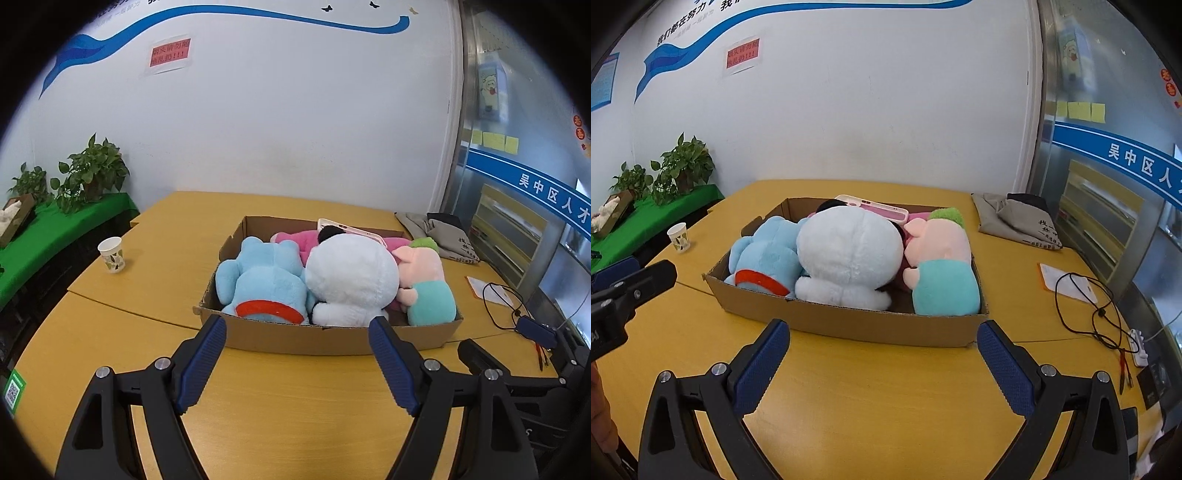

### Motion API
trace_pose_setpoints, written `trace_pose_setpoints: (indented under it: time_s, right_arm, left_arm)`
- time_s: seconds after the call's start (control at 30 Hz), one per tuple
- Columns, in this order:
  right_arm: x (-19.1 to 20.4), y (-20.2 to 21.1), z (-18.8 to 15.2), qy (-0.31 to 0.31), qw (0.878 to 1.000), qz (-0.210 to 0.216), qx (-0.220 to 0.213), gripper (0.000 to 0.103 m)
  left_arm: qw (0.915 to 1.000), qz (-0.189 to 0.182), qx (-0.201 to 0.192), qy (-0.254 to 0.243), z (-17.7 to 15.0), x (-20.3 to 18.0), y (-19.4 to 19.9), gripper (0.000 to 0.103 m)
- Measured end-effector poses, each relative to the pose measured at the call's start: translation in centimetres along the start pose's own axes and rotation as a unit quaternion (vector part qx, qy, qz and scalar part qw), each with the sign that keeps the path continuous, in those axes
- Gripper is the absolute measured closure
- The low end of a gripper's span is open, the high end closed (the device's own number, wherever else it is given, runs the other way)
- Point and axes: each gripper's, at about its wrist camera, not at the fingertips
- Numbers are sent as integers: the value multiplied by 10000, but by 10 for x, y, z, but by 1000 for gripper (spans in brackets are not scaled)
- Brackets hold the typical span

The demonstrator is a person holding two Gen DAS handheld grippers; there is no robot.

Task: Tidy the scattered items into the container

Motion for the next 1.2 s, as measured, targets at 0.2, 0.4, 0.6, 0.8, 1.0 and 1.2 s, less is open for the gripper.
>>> trace_pose_setpoints:
  time_s: [0.2,0.4,0.6,0.8,1.0,1.2]
  right_arm:
    - [0,6,-2,58,9999,-59,-61,0]
    - [-4,-2,-4,31,9999,-119,47,0]
    - [-5,-6,-5,41,9999,-135,82,0]
    - [-5,-9,-7,85,9998,-165,117,0]
    - [-7,-8,-8,28,9998,-189,109,0]
    - [-11,-11,-8,-6,9997,-184,139,0]
  left_arm:
    - [10000,-41,-29,-61,-5,-6,3,24]
    - [9998,-77,54,-175,-7,-13,-4,24]
    - [9997,-139,149,-168,-8,-13,-10,24]
    - [9997,-82,113,-209,-10,-9,-10,24]
    - [9994,-102,204,-250,-11,-12,-14,24]
    - [9993,-113,247,-255,-10,-13,-18,24]
Point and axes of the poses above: each gripper's, at about its wrist camera, not at the fingertips, and y roughly against the way its jaws point, x to its left, z to its top, and after that the axes turned 10 degrees about x, right-handed
